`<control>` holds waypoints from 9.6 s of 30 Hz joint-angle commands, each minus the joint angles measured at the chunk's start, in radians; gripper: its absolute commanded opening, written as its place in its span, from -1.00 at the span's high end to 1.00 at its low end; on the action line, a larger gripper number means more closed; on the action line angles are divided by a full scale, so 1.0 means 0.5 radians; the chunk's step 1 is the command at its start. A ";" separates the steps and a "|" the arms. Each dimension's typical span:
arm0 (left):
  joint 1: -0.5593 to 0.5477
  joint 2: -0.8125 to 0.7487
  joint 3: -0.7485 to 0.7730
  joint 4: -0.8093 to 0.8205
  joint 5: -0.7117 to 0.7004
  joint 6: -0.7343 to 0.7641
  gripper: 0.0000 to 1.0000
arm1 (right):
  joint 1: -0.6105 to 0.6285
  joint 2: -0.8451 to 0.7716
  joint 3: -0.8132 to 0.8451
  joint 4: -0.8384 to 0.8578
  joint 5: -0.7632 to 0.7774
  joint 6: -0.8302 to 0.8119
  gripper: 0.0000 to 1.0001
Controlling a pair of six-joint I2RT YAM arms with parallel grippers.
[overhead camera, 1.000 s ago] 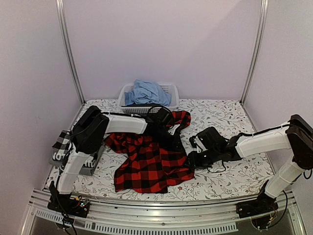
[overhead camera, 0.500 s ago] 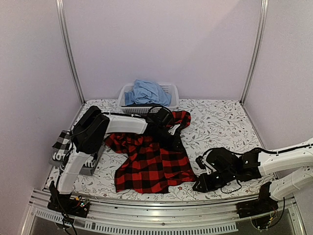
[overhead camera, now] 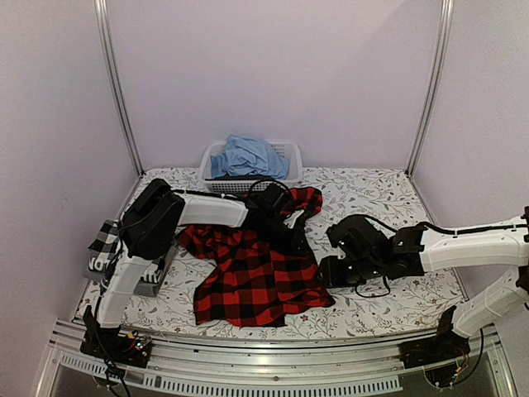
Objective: Fold and stack the long sleeve shirts
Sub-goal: Smooth out the 1/3-folded shirt at the center of the board, then adjust the 1/3-folded shirt at the center of the board, then pick up the sleeve from the center of the board, then move the right arm to the center of the board with the 1/3-folded shirt, then place the sleeve of the 1/3-folded shirt, then adjust the 1/3-folded shirt at the center of the board.
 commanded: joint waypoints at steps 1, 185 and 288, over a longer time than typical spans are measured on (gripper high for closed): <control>0.014 0.056 -0.068 -0.178 -0.102 0.031 0.53 | -0.011 0.258 0.232 -0.066 0.202 -0.092 0.18; 0.199 -1.775 -0.555 -0.191 -1.233 0.367 1.00 | 0.857 0.112 -0.386 -0.351 -0.180 0.731 -0.03; -0.018 -1.401 -1.202 0.021 -0.665 -0.049 0.05 | -1.373 1.557 1.051 0.479 -0.547 -0.517 0.93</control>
